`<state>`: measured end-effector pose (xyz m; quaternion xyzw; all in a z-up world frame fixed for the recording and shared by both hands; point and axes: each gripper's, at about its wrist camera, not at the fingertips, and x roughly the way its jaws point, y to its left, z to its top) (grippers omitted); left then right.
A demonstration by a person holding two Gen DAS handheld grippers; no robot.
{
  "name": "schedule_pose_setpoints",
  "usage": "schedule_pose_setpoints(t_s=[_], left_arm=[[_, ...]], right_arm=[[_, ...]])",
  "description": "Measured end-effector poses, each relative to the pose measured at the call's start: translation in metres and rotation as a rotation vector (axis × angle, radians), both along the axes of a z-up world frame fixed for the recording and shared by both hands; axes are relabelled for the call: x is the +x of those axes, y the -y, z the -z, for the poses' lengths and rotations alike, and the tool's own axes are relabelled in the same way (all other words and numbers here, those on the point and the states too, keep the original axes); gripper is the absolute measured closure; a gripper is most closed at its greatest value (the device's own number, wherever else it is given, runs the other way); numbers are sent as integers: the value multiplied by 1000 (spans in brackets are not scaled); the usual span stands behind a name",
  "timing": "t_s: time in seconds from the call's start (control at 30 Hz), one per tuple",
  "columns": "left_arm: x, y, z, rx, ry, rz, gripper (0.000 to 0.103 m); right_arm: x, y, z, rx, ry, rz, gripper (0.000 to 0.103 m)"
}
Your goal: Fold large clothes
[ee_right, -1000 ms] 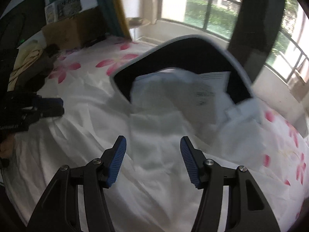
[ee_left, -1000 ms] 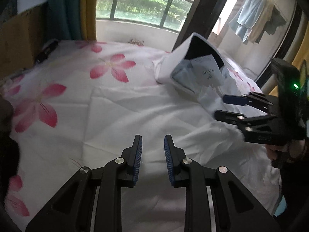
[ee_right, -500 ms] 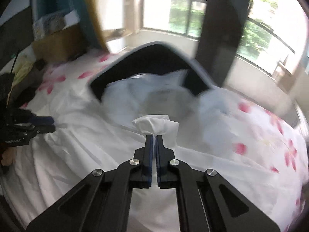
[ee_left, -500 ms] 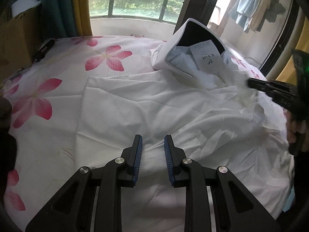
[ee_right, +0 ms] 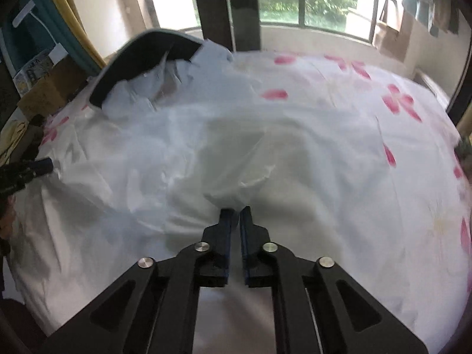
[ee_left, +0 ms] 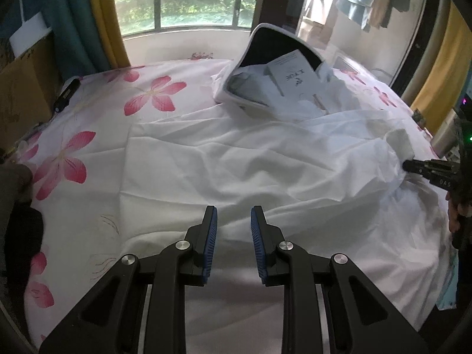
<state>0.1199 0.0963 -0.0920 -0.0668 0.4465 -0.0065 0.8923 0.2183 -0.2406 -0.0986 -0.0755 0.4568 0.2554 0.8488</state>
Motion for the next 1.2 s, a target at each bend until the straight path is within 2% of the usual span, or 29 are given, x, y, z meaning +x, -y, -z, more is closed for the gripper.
schedule_pose_setpoints(t_s=[0.23,0.33,0.43,0.47,0.53,0.57,0.6,0.63,0.67,0.7,0.77,0.8,0.83,1.0,1.1,1.2], left_arm=[[-2,-15,-24,27,73,-41,78],[9,-30,-23,49,70,-76,78],[26,-48,-10,86,21,-121,77],[29,-52,-6,99,12,-132,75],[39,-63,5,147,-15,-181,56],[41,-66,8,147,-21,-187,56],[45,-69,12,133,-33,-187,56],[49,-73,18,106,-54,-178,56],[49,-75,19,100,-54,-174,56],[49,-73,19,116,-36,-159,56],[51,-69,19,133,-33,-130,60],[52,-67,18,129,-21,-111,85],[52,-65,18,137,-21,-107,101],[48,-61,-4,177,77,-135,101],[47,-57,-16,177,127,-153,101],[53,-55,-9,177,97,-154,101]], right_arm=[[3,17,-20,19,40,30,73],[18,16,-30,59,51,30,63],[35,6,-24,41,35,26,60],[40,2,-20,36,18,16,60],[45,-5,-8,42,-26,-22,60],[46,-8,-3,51,-44,-37,60],[46,-10,2,64,-53,-55,61],[45,-12,3,70,-54,-71,69],[43,-15,3,72,-46,-93,83],[41,-18,1,61,-29,-116,101],[39,-20,-10,64,15,-121,101],[40,-19,-16,69,31,-122,101],[40,-19,-22,70,52,-121,101],[43,-19,-61,77,185,-107,101],[47,-19,-73,72,231,-104,101],[54,-14,-69,49,240,-82,101]])
